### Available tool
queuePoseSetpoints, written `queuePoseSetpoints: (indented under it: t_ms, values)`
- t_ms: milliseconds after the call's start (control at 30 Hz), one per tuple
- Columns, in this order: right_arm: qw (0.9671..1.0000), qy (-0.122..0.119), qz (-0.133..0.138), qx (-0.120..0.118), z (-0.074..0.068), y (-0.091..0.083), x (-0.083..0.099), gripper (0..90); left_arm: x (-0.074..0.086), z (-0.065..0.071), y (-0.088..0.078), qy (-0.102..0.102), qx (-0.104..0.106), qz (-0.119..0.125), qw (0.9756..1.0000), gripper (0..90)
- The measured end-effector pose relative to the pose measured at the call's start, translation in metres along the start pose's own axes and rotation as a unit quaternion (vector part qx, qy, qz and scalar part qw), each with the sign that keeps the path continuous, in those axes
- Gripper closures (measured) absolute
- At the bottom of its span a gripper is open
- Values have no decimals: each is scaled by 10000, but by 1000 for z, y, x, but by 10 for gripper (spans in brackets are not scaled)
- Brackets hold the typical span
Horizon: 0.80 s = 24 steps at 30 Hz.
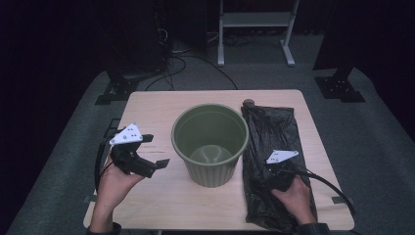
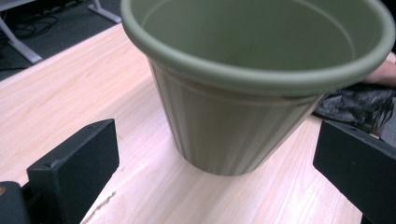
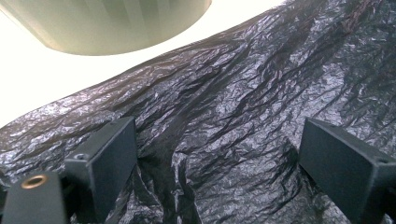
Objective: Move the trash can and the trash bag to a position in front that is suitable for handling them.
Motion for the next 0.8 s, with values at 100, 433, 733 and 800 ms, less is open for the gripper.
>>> queuePoseSetpoints:
  t_ms: [100,433,733,800]
  values:
    - [10000,0,0,0,0,0,0,102,6,2,3,-10,-32,-26,10000,0]
    - [10000,-4,0,-5,0,0,0,102,47,3,20,-125,-150,-158,9997,0]
    - [10000,-8,-1,-9,0,0,0,102,69,2,28,-243,-212,-163,9993,0]
    - [10000,-9,-2,-10,0,0,0,102,75,3,30,-267,-211,-179,9993,0]
Point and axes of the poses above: each handheld gripper's, and its own axes: y roughly forward along the jaws, x roughly out of its underside, z roughly to its right, the point moved 10 cm from there along y, roughly forward along the jaws, and after that the axes turned 10 degrees about -x, right-handed, at the moved point
